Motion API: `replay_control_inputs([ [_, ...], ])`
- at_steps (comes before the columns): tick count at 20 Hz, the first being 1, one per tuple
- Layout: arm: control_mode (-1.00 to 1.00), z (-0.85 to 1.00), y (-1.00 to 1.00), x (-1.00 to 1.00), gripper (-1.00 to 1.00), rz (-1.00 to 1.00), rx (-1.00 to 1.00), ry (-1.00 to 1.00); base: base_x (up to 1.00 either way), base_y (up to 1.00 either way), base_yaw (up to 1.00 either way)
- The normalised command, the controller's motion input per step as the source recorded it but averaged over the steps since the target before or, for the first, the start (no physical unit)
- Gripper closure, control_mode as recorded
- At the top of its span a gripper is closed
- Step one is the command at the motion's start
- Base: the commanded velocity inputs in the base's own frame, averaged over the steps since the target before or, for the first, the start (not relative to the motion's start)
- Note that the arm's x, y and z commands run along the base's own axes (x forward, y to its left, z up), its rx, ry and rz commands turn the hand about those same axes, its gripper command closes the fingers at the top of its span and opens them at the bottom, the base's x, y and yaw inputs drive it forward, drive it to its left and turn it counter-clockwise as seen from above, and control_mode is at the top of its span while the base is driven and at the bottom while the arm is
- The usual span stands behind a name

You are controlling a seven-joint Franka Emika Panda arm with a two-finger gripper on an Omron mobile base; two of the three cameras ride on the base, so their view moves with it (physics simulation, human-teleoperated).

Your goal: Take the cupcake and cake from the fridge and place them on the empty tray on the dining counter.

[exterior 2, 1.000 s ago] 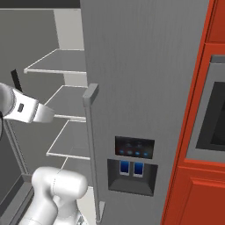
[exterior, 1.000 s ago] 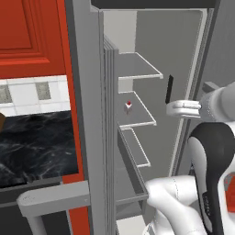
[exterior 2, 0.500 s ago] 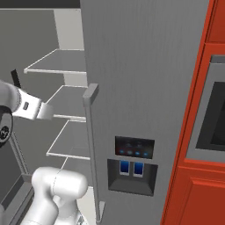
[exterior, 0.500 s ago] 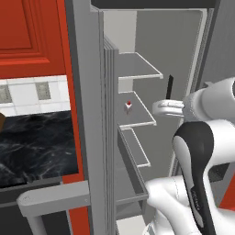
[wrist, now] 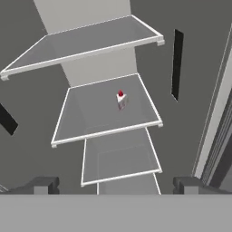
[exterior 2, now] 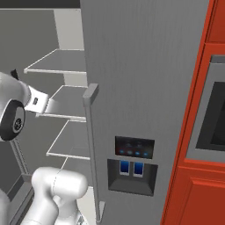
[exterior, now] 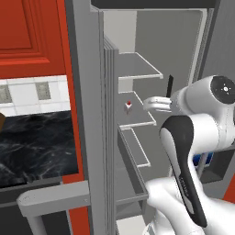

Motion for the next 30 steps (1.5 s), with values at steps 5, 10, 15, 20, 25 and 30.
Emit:
replay_control_inputs([
  [5,-1.0,-0.21,0.0,0.35,-1.0,0.0,0.0,0.0,0.0,0.0,0.0],
  [10,-1.0,-0.26,0.0,0.34,-1.0,0.0,0.0,0.0,0.0,0.0,0.0],
  [15,-1.0,-0.25,0.0,0.4,-1.0,0.0,0.0,0.0,0.0,0.0,0.0],
  [20,-1.0,-0.19,0.0,0.38,-1.0,0.0,0.0,0.0,0.0,0.0,0.0],
  [25,-1.0,-0.16,0.0,0.35,-1.0,0.0,0.0,0.0,0.0,0.0,0.0],
  [30,-1.0,-0.21,0.0,0.41,-1.0,0.0,0.0,0.0,0.0,0.0,0.0],
])
